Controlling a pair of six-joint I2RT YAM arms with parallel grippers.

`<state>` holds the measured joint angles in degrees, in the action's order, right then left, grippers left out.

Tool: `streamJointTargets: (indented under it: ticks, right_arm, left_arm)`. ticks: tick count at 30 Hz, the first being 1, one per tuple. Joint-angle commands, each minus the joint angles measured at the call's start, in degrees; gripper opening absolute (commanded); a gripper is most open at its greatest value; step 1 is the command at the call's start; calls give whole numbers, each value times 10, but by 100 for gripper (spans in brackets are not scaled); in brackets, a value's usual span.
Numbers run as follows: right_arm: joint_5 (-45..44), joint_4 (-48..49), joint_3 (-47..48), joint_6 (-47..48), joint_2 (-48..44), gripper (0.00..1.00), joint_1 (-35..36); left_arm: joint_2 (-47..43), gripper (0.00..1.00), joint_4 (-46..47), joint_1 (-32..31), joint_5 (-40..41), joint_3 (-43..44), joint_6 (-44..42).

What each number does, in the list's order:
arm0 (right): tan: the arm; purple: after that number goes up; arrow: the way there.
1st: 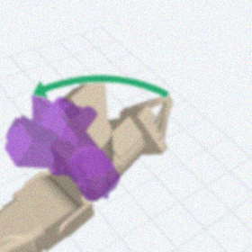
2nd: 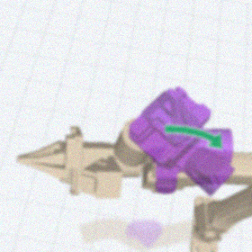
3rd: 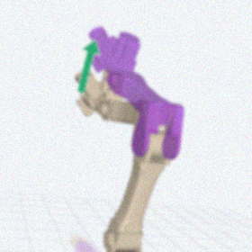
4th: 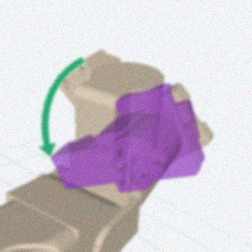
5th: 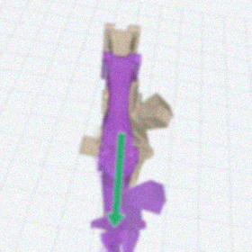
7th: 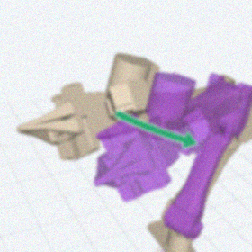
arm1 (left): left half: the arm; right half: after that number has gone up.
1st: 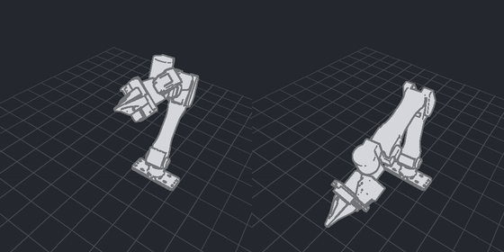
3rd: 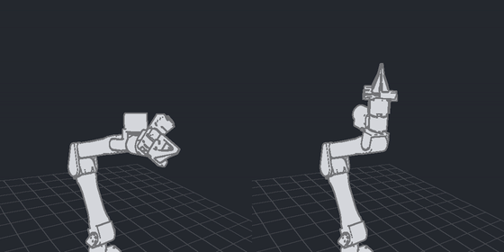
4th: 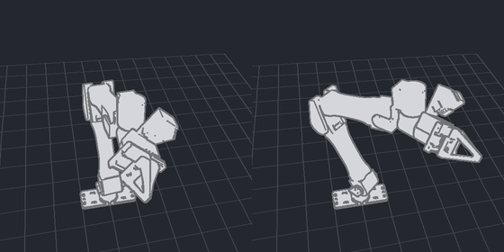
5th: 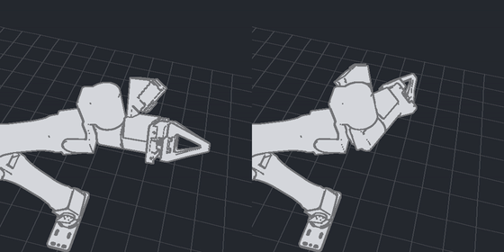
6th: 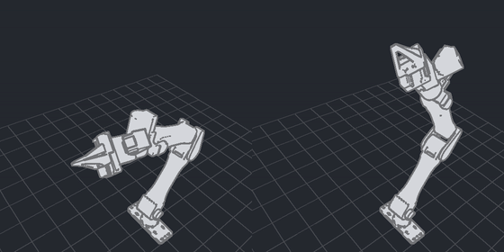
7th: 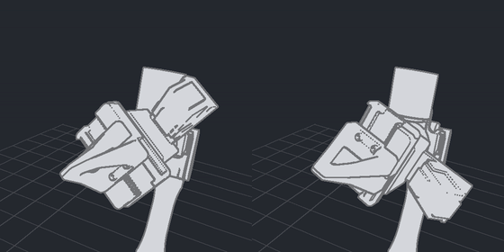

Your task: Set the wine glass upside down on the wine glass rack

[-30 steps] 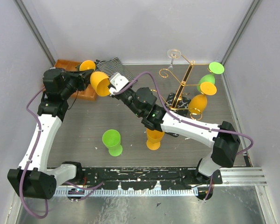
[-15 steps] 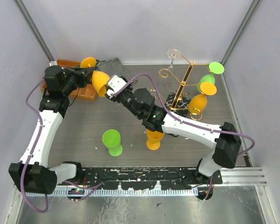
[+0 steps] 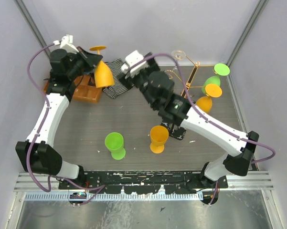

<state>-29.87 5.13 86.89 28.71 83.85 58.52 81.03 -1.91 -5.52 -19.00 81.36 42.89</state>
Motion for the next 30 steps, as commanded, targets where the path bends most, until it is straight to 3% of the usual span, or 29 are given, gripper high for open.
streamJointTargets:
  ticks: [1, 4, 8, 12, 17, 21, 30]
  right_arm:
    - [16, -169, 125, -112, 1, 93, -95]
    - [64, -186, 126, -157, -24, 93, -160]
    - [57, -206, 122, -155, -50, 94, -203]
    - [51, -209, 104, -151, -80, 95, -228]
    - [35, -209, 87, -135, -106, 95, -243]
    - [30, -209, 77, -123, -119, 95, -252]
    - [30, -209, 69, -101, -128, 96, -269]
  left_arm:
    - [9, 0, 25, -61, 32, -11, -256]
    - [4, 0, 100, -104, 67, -52, -341]
    - [18, 0, 253, -123, 51, -116, -361]
    - [68, 0, 414, -134, -27, -156, -386]
    - [142, 0, 610, -154, -103, -173, -351]
    - [188, 0, 670, -178, -137, -152, -312]
    - [249, 0, 745, -235, -111, -141, -290]
